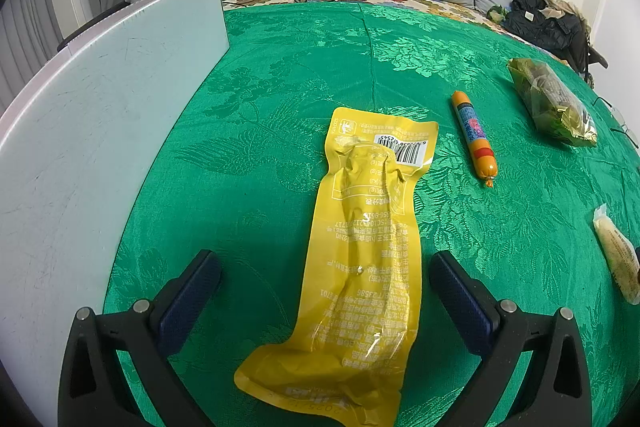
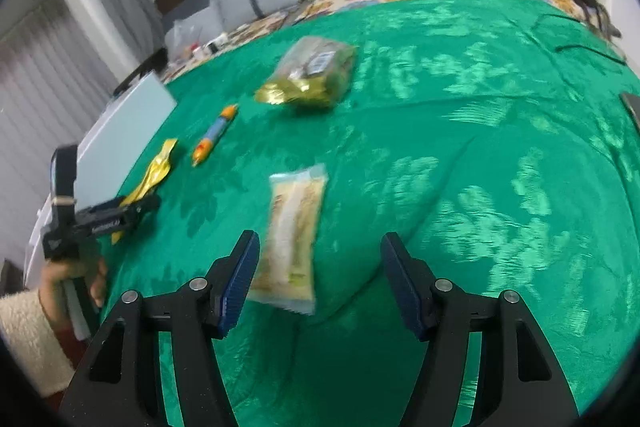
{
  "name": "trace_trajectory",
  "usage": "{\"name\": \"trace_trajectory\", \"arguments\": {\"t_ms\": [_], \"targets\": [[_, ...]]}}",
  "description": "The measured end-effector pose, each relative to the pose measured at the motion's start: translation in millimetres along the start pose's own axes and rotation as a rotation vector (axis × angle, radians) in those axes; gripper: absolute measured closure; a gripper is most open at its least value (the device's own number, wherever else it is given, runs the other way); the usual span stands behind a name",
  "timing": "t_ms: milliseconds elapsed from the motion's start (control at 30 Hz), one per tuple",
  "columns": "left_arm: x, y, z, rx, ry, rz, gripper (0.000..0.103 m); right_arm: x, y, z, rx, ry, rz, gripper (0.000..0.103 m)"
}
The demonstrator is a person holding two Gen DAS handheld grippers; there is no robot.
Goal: Organize snacks
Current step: 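Hold the cream bar in the right gripper above the bed, then grasp the yellow pouch with the left gripper while the right carries the bar toward the box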
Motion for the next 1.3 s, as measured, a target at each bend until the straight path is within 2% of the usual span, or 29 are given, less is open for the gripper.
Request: {"name": "trace_trajectory", "arguments": {"t_ms": [200, 300, 533, 733, 933, 1300], "targets": [[0.0, 0.1, 0.2, 0.0, 0.0, 0.0, 0.0, 4.4, 10.2, 23.6, -0.097, 0.0, 0.001, 0.036], [-0.1, -0.1, -0.1, 0.0, -0.001, 0.0, 0.0, 11.1, 13.2, 29.3, -0.135, 0.028, 0.018, 0.035], [-0.1, 0.1, 0.6, 0.0, 0.0, 0.0, 0.0, 16.8, 14.7, 26.2, -0.142, 0.054, 0.025, 0.034], [-0.2, 0.0, 0.7, 0.0, 0.0, 0.0, 0.0, 19.8, 17.7, 35.0, -0.192, 0.079, 0.023, 0.026], [-0.2, 0.0, 0.9, 0.0, 0.0, 0.0, 0.0, 19.8, 18.5, 36.1, -0.196, 0.081, 0.025, 0.025], [-0.2, 0.1, 0.9, 0.0, 0.0, 0.0, 0.0, 24.1, 23.0, 45.1, -0.272, 0.163, 0.037, 0.022]]}}
Point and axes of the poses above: each gripper's, at about its wrist camera, not at the fingertips, and x roughly the way its jaws point, z to its left, y to its underside, the point moved 6 cm from there along x, roughly the way its jaws point, and after that the axes turned 7 degrees about y, right-handed, at the moved point
